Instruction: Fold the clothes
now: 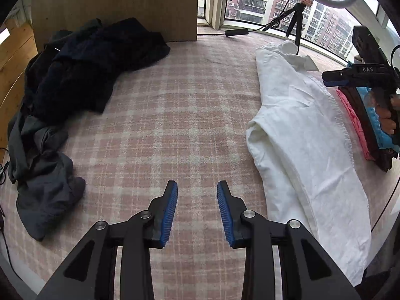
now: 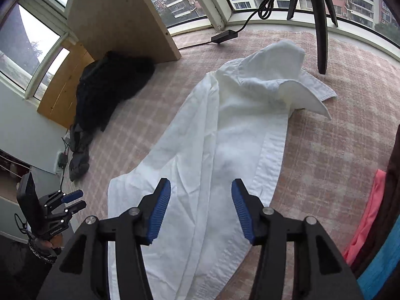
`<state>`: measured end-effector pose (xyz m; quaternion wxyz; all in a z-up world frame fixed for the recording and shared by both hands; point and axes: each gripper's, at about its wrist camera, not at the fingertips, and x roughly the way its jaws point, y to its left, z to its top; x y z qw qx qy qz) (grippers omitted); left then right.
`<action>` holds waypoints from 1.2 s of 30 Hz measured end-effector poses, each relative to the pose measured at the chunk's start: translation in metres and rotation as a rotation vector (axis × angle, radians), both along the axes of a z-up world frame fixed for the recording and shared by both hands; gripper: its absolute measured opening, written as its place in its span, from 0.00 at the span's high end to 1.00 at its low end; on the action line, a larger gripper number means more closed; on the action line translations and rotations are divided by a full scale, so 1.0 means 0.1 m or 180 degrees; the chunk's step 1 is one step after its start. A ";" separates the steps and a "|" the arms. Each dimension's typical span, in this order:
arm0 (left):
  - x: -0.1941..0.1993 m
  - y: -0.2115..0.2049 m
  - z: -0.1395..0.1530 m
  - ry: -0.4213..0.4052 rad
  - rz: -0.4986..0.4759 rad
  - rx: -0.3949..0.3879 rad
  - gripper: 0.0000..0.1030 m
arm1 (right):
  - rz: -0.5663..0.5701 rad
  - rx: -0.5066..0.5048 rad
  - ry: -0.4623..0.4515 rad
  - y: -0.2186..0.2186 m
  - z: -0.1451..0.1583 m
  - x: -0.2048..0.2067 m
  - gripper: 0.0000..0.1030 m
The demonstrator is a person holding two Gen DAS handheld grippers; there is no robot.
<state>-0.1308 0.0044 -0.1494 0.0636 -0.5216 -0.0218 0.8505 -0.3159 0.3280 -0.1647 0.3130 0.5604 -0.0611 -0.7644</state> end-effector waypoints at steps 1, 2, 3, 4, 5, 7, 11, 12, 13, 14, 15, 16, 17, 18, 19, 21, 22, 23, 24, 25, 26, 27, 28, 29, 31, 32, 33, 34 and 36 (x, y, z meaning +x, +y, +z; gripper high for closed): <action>0.16 0.04 0.04 -0.0022 -0.0046 0.0136 0.70 | 0.0054 0.0024 0.0001 -0.03 -0.03 0.08 0.51; 0.33 0.11 0.07 -0.0046 -0.0094 0.0261 0.70 | 0.0107 0.0047 0.0002 -0.06 -0.06 0.16 0.51; 0.50 0.21 0.10 -0.0073 -0.0144 0.0373 0.70 | 0.0116 0.0071 -0.0019 -0.06 -0.09 0.21 0.51; 0.68 0.32 0.11 -0.0110 -0.0195 0.0485 0.69 | 0.0124 0.0096 -0.0039 -0.07 -0.13 0.26 0.51; 0.86 0.44 0.11 -0.0159 -0.0246 0.0597 0.69 | 0.0134 0.0119 -0.0060 -0.07 -0.17 0.31 0.51; 1.19 0.69 0.10 -0.0261 -0.0347 0.0816 0.69 | 0.0200 0.0102 -0.0141 -0.10 -0.25 0.39 0.51; 1.67 1.13 0.00 -0.0479 -0.0507 0.1038 0.68 | 0.0344 0.0198 -0.0298 -0.10 -0.37 0.63 0.51; 1.77 1.21 -0.01 -0.0562 -0.0532 0.1072 0.68 | 0.0349 0.0220 -0.0366 -0.05 -0.33 0.74 0.51; 1.86 1.24 0.03 -0.0598 -0.0562 0.1079 0.69 | 0.0354 0.0237 -0.0429 -0.01 -0.29 0.85 0.51; 1.95 1.24 0.11 -0.0559 -0.0577 0.1041 0.69 | 0.0356 0.0113 -0.0402 0.12 -0.11 1.02 0.51; 2.04 1.24 0.19 -0.0520 -0.0592 0.1004 0.68 | 0.0358 -0.0010 -0.0376 0.25 0.07 1.18 0.51; 2.13 1.24 0.26 -0.0481 -0.0608 0.0966 0.67 | 0.0360 -0.0134 -0.0349 0.37 0.25 1.35 0.51; 2.22 1.24 0.34 -0.0442 -0.0623 0.0929 0.62 | 0.0361 -0.0257 -0.0322 0.50 0.43 1.51 0.51; 2.25 1.22 0.39 -0.0402 -0.0609 0.0948 0.60 | 0.0362 -0.0374 -0.0293 0.62 0.60 1.67 0.51; 2.21 1.18 0.40 -0.0361 -0.0562 0.1031 0.56 | 0.0341 -0.0337 -0.0220 0.63 0.63 1.73 0.50; 2.06 1.20 0.32 -0.0332 -0.0532 0.1094 0.56 | 0.0300 -0.0261 -0.0079 0.64 0.68 1.85 0.50; 1.98 1.24 0.24 -0.0322 -0.0566 0.1067 0.56 | 0.0328 -0.0209 -0.0084 0.54 0.57 1.80 0.50; 1.89 1.31 0.17 -0.0310 -0.0613 0.1029 0.56 | 0.0356 -0.0158 -0.0090 0.45 0.46 1.76 0.50; 1.81 1.36 0.09 -0.0321 -0.0650 0.0995 0.56 | 0.0384 -0.0107 -0.0095 0.35 0.35 1.72 0.50; 1.74 1.41 0.00 -0.0360 -0.0676 0.0964 0.56 | 0.0412 -0.0055 -0.0101 0.26 0.25 1.68 0.50; 1.68 1.45 -0.08 -0.0415 -0.0689 0.0957 0.56 | 0.0438 -0.0003 -0.0106 0.17 0.14 1.64 0.50; 1.63 1.47 -0.17 -0.0488 -0.0687 0.0979 0.56 | 0.0426 0.0060 -0.0102 0.09 0.03 1.57 0.50; 1.59 1.49 -0.23 -0.0541 -0.0686 0.1005 0.56 | 0.0398 0.0099 -0.0124 0.05 -0.07 1.50 0.50; 1.58 1.49 -0.26 -0.0570 -0.0688 0.1038 0.56 | 0.0376 0.0113 -0.0165 0.03 -0.15 1.45 0.50; 1.54 1.51 -0.34 -0.0627 -0.0691 0.1102 0.55 | 0.0333 0.0142 -0.0248 0.00 -0.29 1.34 0.50; 1.53 1.51 -0.37 -0.0653 -0.0691 0.1141 0.55 | 0.0312 0.0155 -0.0289 -0.01 -0.36 1.29 0.50; 1.52 1.52 -0.39 -0.0676 -0.0688 0.1187 0.55 | 0.0300 0.0127 -0.0347 0.00 -0.40 1.27 0.50; 1.51 1.51 -0.40 -0.0686 -0.0685 0.1234 0.55 | 0.0291 0.0098 -0.0403 0.00 -0.44 1.24 0.50; 1.51 1.49 -0.40 -0.0674 -0.0678 0.1328 0.57 | 0.0385 0.0001 -0.0432 -0.02 -0.41 1.24 0.51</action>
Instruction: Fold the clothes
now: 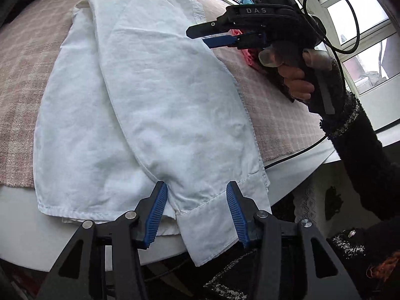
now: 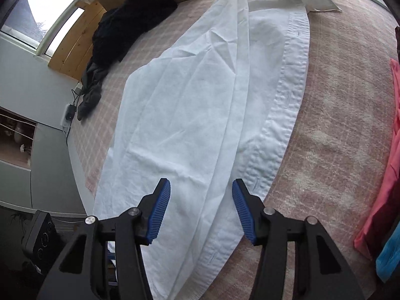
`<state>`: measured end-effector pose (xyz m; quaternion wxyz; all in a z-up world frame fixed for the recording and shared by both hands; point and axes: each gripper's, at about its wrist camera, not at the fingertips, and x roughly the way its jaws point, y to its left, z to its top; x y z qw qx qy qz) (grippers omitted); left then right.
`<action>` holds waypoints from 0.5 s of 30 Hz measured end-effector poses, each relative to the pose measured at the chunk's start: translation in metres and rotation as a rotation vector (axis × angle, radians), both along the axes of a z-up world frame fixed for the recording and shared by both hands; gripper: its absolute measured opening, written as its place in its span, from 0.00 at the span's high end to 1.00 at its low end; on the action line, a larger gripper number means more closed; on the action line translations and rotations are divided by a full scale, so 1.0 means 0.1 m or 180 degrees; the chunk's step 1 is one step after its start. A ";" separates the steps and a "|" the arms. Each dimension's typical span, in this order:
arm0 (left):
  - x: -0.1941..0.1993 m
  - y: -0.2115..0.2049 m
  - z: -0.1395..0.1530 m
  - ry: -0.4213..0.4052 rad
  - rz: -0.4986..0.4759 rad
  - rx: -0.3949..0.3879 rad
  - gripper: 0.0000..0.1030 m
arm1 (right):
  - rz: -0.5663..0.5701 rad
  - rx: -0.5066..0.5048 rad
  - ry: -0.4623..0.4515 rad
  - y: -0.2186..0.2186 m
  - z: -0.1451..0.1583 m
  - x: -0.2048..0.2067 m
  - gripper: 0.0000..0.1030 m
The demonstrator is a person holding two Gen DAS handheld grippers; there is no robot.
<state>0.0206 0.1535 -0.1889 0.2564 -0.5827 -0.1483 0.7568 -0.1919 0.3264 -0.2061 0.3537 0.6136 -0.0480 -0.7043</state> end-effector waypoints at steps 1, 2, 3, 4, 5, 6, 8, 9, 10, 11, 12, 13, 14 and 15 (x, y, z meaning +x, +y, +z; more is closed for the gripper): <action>0.00 -0.01 0.00 -0.0001 0.0009 0.0046 0.62 | 0.0026 -0.0027 -0.0007 -0.01 0.02 0.00 0.52; 0.00 -0.03 0.01 -0.0001 0.0018 0.0076 0.65 | 0.0052 -0.0052 -0.0013 -0.02 0.04 0.01 0.53; 0.00 -0.05 0.01 -0.0008 0.0032 0.0081 0.66 | 0.0090 -0.0039 0.0008 -0.04 0.06 0.01 0.57; 0.00 -0.07 0.00 -0.0028 0.0061 0.0067 0.66 | 0.0123 -0.0010 0.0039 -0.07 0.07 0.00 0.59; 0.00 -0.10 -0.01 -0.0053 0.0102 0.0036 0.66 | 0.0157 0.0018 0.0070 -0.09 0.08 0.00 0.59; -0.01 -0.12 -0.03 -0.0083 0.0132 0.0039 0.64 | 0.0179 0.0013 0.0072 -0.11 0.07 -0.01 0.59; -0.01 -0.15 -0.08 -0.0131 0.0164 0.0116 0.59 | 0.0206 0.0088 0.0049 -0.18 -0.01 -0.02 0.66; -0.01 -0.13 -0.08 -0.0101 0.0145 0.0090 0.60 | 0.0225 0.0138 0.0036 -0.21 -0.06 -0.01 0.84; 0.00 -0.09 -0.07 -0.0064 0.0089 0.0009 0.71 | 0.0216 0.0086 0.0034 -0.22 -0.03 0.00 0.93; 0.00 -0.06 -0.06 -0.0027 0.0033 -0.0072 0.89 | 0.0208 0.0034 0.0032 -0.23 -0.01 0.02 0.96; 0.01 -0.03 -0.05 0.0011 -0.0024 -0.0153 0.89 | 0.0200 -0.0017 0.0030 -0.23 0.01 0.04 0.96; 0.02 -0.02 -0.02 0.0036 -0.0054 -0.0149 0.94 | 0.0191 -0.0072 0.0029 -0.24 0.03 0.06 0.97; 0.03 -0.05 0.05 0.0063 -0.0049 -0.0071 0.95 | 0.0165 -0.0187 0.0047 -0.21 0.15 0.07 0.97; 0.03 -0.09 0.14 0.0107 -0.0038 -0.0020 0.95 | 0.0140 -0.0302 0.0068 -0.19 0.27 0.08 0.97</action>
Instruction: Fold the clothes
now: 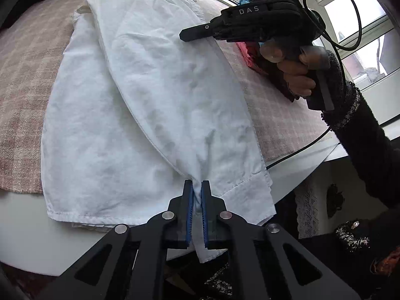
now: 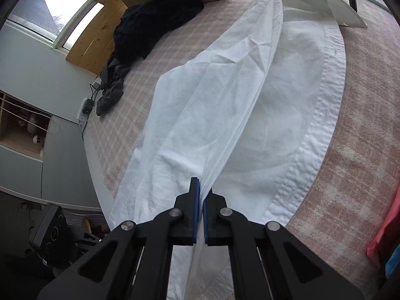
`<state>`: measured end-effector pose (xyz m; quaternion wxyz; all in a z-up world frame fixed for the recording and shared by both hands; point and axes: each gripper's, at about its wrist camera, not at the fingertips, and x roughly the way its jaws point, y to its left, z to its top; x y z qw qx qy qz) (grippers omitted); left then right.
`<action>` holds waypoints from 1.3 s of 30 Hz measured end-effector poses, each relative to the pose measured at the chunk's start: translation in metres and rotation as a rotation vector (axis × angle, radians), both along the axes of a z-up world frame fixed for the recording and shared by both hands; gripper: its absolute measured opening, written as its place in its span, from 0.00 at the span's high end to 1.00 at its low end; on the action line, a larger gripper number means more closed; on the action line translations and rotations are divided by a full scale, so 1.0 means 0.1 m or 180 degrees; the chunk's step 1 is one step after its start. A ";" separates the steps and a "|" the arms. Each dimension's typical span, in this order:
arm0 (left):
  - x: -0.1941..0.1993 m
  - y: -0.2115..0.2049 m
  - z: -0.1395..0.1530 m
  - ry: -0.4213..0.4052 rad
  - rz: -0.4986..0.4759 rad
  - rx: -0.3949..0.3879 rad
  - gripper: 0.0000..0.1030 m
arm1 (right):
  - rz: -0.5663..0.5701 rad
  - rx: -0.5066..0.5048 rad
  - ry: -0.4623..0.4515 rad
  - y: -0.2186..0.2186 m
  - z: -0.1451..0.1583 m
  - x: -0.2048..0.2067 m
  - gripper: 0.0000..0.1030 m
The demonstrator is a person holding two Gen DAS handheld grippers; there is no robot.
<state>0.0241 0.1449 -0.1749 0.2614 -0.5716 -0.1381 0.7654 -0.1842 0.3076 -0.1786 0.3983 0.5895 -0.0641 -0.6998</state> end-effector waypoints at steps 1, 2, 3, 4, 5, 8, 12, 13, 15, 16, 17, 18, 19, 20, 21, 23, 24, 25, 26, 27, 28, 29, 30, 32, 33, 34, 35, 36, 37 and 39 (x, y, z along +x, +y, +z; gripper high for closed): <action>0.01 -0.04 0.10 0.0059 0.0012 0.0020 0.95 | -0.0018 -0.0099 0.0061 0.01 0.14 0.00 0.98; 0.01 -0.08 0.22 0.0135 0.0024 0.0004 0.95 | -0.0013 -0.0169 0.0178 0.00 0.30 0.00 0.98; 0.00 -0.12 0.30 0.0196 0.0035 -0.0020 0.95 | -0.0008 -0.0238 0.0293 -0.01 0.46 -0.01 0.98; -0.04 -0.15 0.34 0.0239 0.0045 -0.0054 0.95 | -0.0007 -0.0289 0.0362 -0.03 0.56 -0.04 0.98; -0.07 -0.19 0.38 0.0282 0.0054 -0.0088 0.95 | -0.0019 -0.0294 0.0406 -0.05 0.61 -0.11 0.98; -0.23 -0.23 0.34 0.0246 0.0091 -0.0180 0.91 | -0.0046 -0.0091 0.0296 -0.14 0.36 -0.32 0.98; -0.35 -0.22 0.05 -0.0070 0.0010 -0.0354 0.89 | -0.0102 0.0352 -0.0042 -0.17 -0.19 -0.48 0.94; -0.35 -0.24 0.07 -0.0090 -0.0011 -0.0373 0.88 | -0.0065 0.0432 -0.0169 -0.16 -0.28 -0.49 0.94; -0.30 -0.32 0.19 -0.0070 -0.0035 -0.0414 0.85 | -0.0063 0.0359 -0.0245 -0.06 -0.22 -0.50 0.88; -0.33 -0.37 0.26 -0.0027 -0.0039 -0.0447 0.79 | -0.0075 0.0285 -0.0166 0.00 -0.11 -0.51 0.86; -0.42 -0.43 0.36 0.0055 -0.0033 -0.0495 0.74 | -0.0088 0.0213 -0.0085 0.06 0.01 -0.53 0.77; -0.51 -0.49 0.45 0.0136 -0.0026 -0.0543 0.74 | -0.0141 0.0198 0.0021 0.09 0.12 -0.59 0.68; -0.59 -0.55 0.54 0.0217 -0.0020 -0.0591 0.73 | -0.0186 0.0219 0.0126 0.09 0.19 -0.65 0.67; -0.68 -0.61 0.64 0.0299 -0.0014 -0.0639 0.71 | -0.0232 0.0239 0.0230 0.08 0.27 -0.72 0.67; -0.83 -0.68 0.70 0.0357 0.0009 -0.0655 0.71 | -0.0276 0.0258 0.0330 0.08 0.34 -0.78 0.67; -1.26 -0.77 0.70 0.0392 0.0068 -0.0561 0.71 | -0.0305 0.0212 0.0305 0.00 0.34 -0.87 0.67; -1.45 -0.79 0.65 0.0374 0.0092 -0.0527 0.71 | -0.0307 0.0193 0.0284 -0.04 0.32 -0.89 0.67; -1.64 -0.80 0.58 0.0334 0.0115 -0.0499 0.72 | -0.0309 0.0174 0.0263 -0.07 0.31 -0.91 0.67; -1.82 -0.81 0.50 0.0272 0.0129 -0.0462 0.72 | -0.0296 0.0179 0.0235 -0.07 0.29 -0.85 0.67; -1.95 -0.83 0.42 0.0185 0.0114 -0.0392 0.72 | -0.0284 0.0183 0.0207 -0.08 0.26 -0.79 0.67; -2.07 -0.83 0.33 0.0104 0.0079 -0.0320 0.72 | -0.0271 0.0184 0.0179 -0.08 0.24 -0.73 0.67; -2.16 -0.81 0.26 0.0037 0.0057 -0.0276 0.72 | -0.0274 0.0131 0.0152 -0.05 0.23 -0.59 0.67; -2.23 -0.81 0.21 -0.0024 0.0048 -0.0234 0.72 | -0.0275 0.0075 0.0124 -0.03 0.23 -0.46 0.67; -2.37 -0.78 0.11 -0.0112 0.0021 -0.0125 0.72 | -0.0135 -0.0169 0.0041 -0.06 0.19 -0.10 0.67; -2.43 -0.78 0.07 -0.0153 0.0022 -0.0068 0.72 | -0.0019 -0.0130 0.0063 -0.18 0.14 0.07 0.67; -2.48 -0.78 0.03 -0.0193 0.0033 -0.0012 0.77 | 0.0096 -0.0091 0.0086 -0.31 0.09 0.23 0.67; -2.52 -0.78 0.01 -0.0199 0.0055 0.0024 0.92 | 0.0212 -0.0052 0.0108 -0.43 0.05 0.39 0.67; -2.54 -0.79 0.02 -0.0178 0.0078 0.0039 0.96 | 0.0326 -0.0011 0.0130 -0.55 0.00 0.55 0.67; -2.57 -0.81 0.05 -0.0109 0.0131 0.0013 0.96 | 0.0414 0.0086 0.0116 -0.66 -0.11 0.67 0.67; -2.63 -0.88 0.18 0.0141 0.0309 -0.0136 0.96 | 0.0473 0.0159 -0.0242 -0.75 -0.40 0.87 0.67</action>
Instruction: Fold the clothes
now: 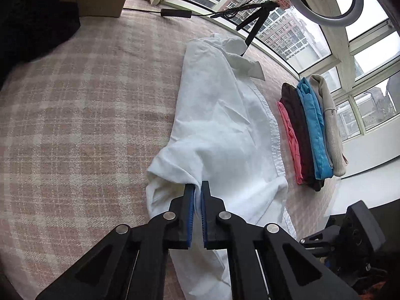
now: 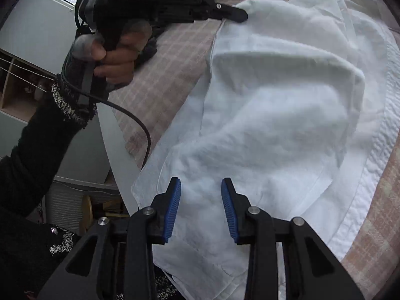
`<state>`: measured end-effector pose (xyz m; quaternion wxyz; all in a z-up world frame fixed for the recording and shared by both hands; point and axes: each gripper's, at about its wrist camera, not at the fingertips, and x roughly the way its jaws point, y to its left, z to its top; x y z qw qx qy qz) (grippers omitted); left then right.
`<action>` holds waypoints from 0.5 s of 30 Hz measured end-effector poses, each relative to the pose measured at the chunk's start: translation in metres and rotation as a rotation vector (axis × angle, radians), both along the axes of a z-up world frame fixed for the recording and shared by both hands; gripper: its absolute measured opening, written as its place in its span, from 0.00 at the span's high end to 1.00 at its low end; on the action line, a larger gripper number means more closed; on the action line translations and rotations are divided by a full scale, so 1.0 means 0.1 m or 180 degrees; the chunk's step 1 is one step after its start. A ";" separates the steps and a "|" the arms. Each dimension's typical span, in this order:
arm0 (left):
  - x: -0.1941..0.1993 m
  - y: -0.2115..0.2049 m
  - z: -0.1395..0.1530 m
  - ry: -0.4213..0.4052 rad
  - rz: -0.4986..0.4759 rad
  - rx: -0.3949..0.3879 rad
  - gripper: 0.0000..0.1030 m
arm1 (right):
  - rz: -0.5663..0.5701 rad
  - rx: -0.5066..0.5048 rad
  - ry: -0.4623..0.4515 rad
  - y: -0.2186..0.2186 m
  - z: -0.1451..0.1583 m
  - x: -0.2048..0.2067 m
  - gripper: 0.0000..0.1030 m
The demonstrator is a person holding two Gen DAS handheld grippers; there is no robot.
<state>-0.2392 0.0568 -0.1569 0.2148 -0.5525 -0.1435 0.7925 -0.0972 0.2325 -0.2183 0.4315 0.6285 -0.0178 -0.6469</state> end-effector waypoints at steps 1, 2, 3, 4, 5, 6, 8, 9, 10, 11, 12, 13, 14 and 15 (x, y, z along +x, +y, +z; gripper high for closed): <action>-0.04 -0.05 0.04 0.0068 0.0074 -0.0056 0.96 | 0.0023 -0.0015 -0.0112 0.01 -0.08 0.10 0.67; -0.10 -0.11 0.04 0.0072 0.0132 -0.0085 0.95 | 0.0032 -0.0033 -0.0046 0.04 -0.07 0.20 0.67; -0.15 -0.16 0.02 0.0006 0.0149 -0.0033 0.95 | 0.0043 -0.0049 0.0017 0.07 -0.06 0.29 0.67; -0.16 -0.16 -0.03 -0.0094 0.0100 0.0018 0.94 | 0.0092 0.0005 -0.0014 0.08 -0.05 0.34 0.67; -0.14 -0.13 -0.06 -0.0138 0.0028 -0.0045 0.93 | 0.0128 0.0055 -0.0066 0.09 -0.03 0.35 0.67; -0.10 -0.12 -0.06 -0.0145 -0.0027 -0.0111 0.91 | 0.0165 0.0103 -0.0117 0.10 -0.01 0.36 0.67; 0.03 -0.13 0.02 -0.0076 -0.0087 -0.0229 0.79 | 0.0227 0.0107 -0.0162 0.16 0.09 0.37 0.68; 0.11 -0.17 0.09 -0.0050 -0.0092 -0.0250 0.78 | 0.0225 0.0047 -0.0132 0.20 0.20 0.35 0.68; 0.20 -0.20 0.17 0.0003 -0.0105 -0.0294 0.78 | 0.0193 -0.0012 -0.0039 0.25 0.31 0.30 0.68; 0.29 -0.22 0.28 0.0087 -0.0127 -0.0366 0.77 | 0.0108 -0.0045 0.0131 0.30 0.47 0.20 0.68; 0.37 -0.22 0.39 0.0167 -0.0155 -0.0402 0.76 | -0.0022 -0.0075 0.0285 0.35 0.60 0.05 0.68; 0.42 -0.21 0.49 0.0242 -0.0188 -0.0396 0.72 | -0.0151 -0.0105 0.0438 0.41 0.73 -0.10 0.68; 0.46 -0.17 0.57 0.0295 -0.0223 -0.0359 0.71 | -0.0283 -0.0135 0.0591 0.46 0.86 -0.25 0.68; 0.48 -0.10 0.62 0.0323 -0.0259 -0.0286 0.71 | -0.0464 -0.0157 0.0714 0.54 0.98 -0.49 0.67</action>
